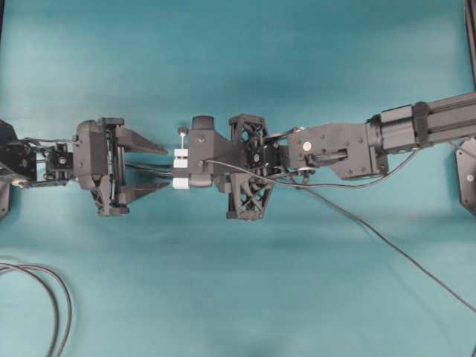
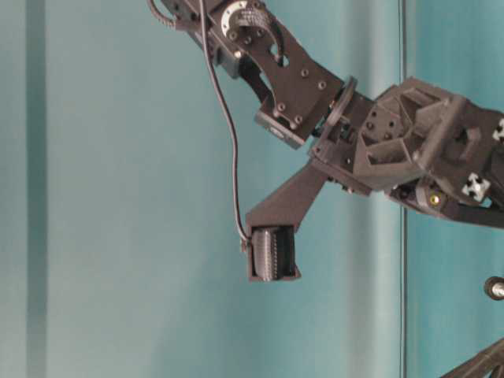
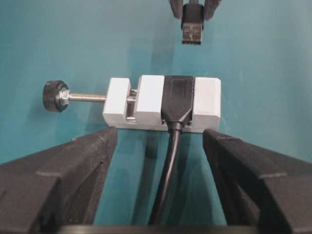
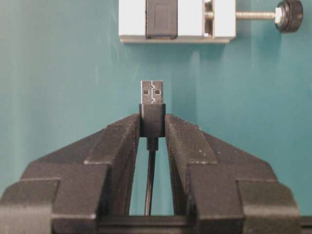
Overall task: Insert the USB cable into the female connector supported by the left arm.
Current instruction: 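Align the plug with the female connector held in the white clamp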
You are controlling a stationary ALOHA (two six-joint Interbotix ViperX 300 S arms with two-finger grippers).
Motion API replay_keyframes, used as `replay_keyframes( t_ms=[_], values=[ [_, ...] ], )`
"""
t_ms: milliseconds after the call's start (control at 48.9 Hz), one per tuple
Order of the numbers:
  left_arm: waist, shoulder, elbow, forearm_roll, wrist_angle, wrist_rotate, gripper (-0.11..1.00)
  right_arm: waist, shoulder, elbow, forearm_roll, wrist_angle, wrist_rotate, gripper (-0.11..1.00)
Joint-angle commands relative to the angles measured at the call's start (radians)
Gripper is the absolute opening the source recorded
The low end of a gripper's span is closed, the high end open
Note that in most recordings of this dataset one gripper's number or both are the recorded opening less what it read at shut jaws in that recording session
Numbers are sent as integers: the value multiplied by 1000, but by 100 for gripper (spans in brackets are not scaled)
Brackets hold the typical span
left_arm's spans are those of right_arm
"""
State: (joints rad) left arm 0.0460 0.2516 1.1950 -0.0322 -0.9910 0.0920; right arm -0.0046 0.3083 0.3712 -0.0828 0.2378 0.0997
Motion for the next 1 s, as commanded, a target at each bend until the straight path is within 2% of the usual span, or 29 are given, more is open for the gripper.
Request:
replay_keyframes(
  t_ms=[0, 389, 982],
  values=[
    [-2, -8, -8, 3, -9, 5, 84, -3, -6, -34, -3, 6, -2, 21],
    [0, -8, -3, 2, -9, 6, 84, -14, 34, -92, -3, 9, -5, 21],
    [5, -8, -2, 3, -9, 25, 84, -20, 49, -103, -3, 9, -20, 21]
  ],
)
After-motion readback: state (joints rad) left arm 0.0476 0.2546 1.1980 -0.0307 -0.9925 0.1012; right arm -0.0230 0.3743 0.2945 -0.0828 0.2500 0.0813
